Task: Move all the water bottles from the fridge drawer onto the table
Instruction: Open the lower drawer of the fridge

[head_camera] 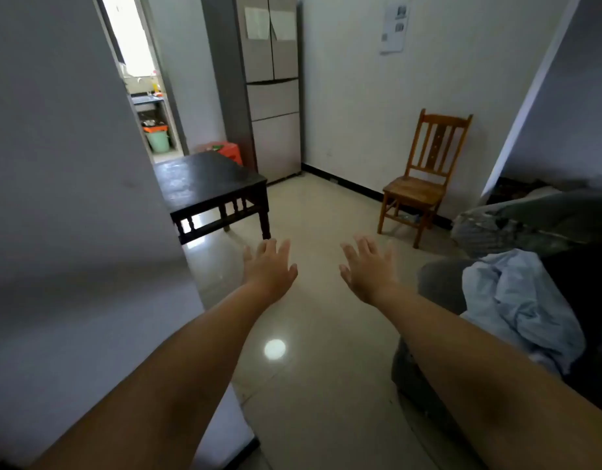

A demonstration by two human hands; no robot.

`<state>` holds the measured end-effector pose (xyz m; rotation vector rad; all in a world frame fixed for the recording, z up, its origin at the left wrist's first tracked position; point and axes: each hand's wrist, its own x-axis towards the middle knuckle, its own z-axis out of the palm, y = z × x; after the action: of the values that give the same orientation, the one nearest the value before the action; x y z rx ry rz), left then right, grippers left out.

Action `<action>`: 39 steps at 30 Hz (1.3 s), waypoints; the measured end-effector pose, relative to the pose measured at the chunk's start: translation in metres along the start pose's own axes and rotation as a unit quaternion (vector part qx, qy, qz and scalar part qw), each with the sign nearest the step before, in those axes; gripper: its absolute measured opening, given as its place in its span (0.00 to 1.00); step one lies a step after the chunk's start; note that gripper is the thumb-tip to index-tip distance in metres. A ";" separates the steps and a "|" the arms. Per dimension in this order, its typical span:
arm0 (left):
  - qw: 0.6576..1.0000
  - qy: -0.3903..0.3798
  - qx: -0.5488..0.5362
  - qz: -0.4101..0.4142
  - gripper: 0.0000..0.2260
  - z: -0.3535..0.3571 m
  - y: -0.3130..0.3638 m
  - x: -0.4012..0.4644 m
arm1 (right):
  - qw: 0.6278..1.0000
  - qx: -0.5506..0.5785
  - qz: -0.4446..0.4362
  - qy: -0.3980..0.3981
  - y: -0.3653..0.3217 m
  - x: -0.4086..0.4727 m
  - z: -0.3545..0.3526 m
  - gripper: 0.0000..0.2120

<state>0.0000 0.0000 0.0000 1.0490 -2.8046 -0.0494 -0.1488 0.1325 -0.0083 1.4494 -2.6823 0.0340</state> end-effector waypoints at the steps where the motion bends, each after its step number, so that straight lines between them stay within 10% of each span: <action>1: 1.000 -0.007 0.000 -0.008 0.26 0.002 0.000 0.007 | 1.000 -0.013 -0.001 -0.013 0.003 0.006 0.004 0.26; 39: 0.999 -0.012 -0.028 -0.030 0.27 0.094 -0.052 0.799 | 1.000 0.015 0.006 -0.004 0.203 0.791 0.064 0.25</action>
<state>-0.5758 -0.5645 0.0031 1.1275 -2.7744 -0.1486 -0.7544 -0.4196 0.0060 1.4453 -2.7080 0.0687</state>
